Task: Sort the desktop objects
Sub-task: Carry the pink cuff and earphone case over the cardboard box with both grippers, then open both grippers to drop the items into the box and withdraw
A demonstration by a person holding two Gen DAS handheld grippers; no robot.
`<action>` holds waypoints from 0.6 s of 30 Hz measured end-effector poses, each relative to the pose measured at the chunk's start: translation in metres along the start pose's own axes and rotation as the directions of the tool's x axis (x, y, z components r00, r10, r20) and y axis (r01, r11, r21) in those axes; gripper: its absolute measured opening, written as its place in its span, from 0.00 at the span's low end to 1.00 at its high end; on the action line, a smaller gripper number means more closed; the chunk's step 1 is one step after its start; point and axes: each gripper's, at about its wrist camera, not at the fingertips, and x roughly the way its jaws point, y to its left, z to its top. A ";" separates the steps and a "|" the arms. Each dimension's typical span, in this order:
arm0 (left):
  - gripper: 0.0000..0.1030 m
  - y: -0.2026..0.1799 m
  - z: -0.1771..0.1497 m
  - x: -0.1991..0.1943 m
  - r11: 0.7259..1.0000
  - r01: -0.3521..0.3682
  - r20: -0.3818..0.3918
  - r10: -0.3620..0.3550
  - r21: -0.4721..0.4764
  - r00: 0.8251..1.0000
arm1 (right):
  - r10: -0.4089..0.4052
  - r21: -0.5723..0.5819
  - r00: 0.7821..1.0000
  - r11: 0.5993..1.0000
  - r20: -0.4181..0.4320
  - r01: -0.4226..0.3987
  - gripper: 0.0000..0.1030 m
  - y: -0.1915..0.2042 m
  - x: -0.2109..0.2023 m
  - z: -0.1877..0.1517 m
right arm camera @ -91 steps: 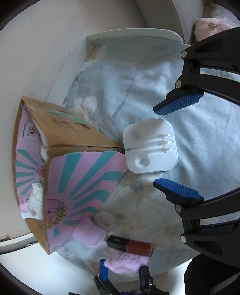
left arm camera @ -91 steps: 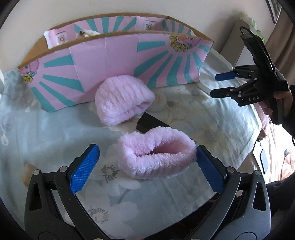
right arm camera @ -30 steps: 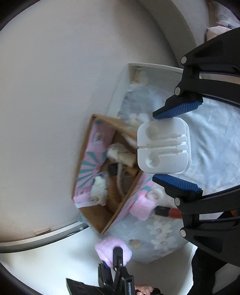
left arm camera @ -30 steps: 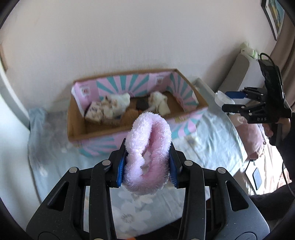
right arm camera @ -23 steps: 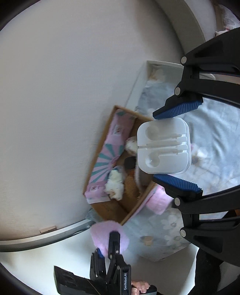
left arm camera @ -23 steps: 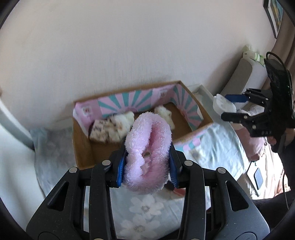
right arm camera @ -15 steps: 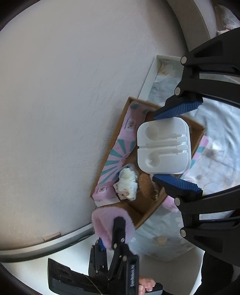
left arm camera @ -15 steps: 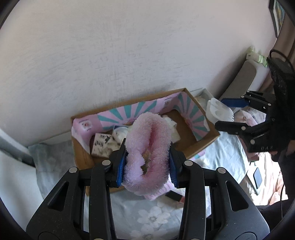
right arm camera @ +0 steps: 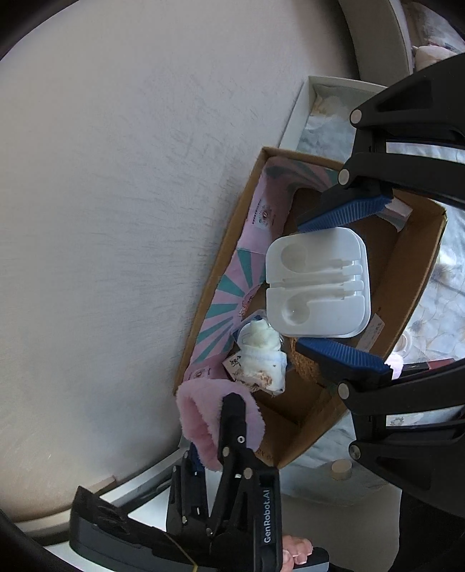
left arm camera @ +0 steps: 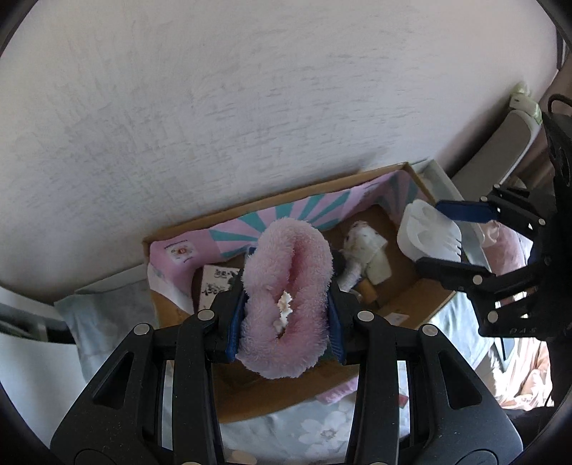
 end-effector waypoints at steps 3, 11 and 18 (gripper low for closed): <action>0.33 0.007 0.001 0.008 1.000 0.009 -0.016 -0.009 -0.008 1.000 | 0.001 0.008 1.000 1.000 -0.014 -0.001 0.55 0.001 0.007 0.001; 0.34 0.019 -0.003 0.030 1.000 0.030 -0.060 -0.030 -0.006 0.998 | 0.010 0.038 0.998 0.999 -0.066 -0.008 0.55 0.000 0.033 0.004; 0.64 0.026 -0.003 0.037 0.999 0.021 -0.066 -0.023 -0.034 0.998 | 0.062 0.138 0.994 0.989 -0.090 -0.049 0.76 -0.010 0.050 0.003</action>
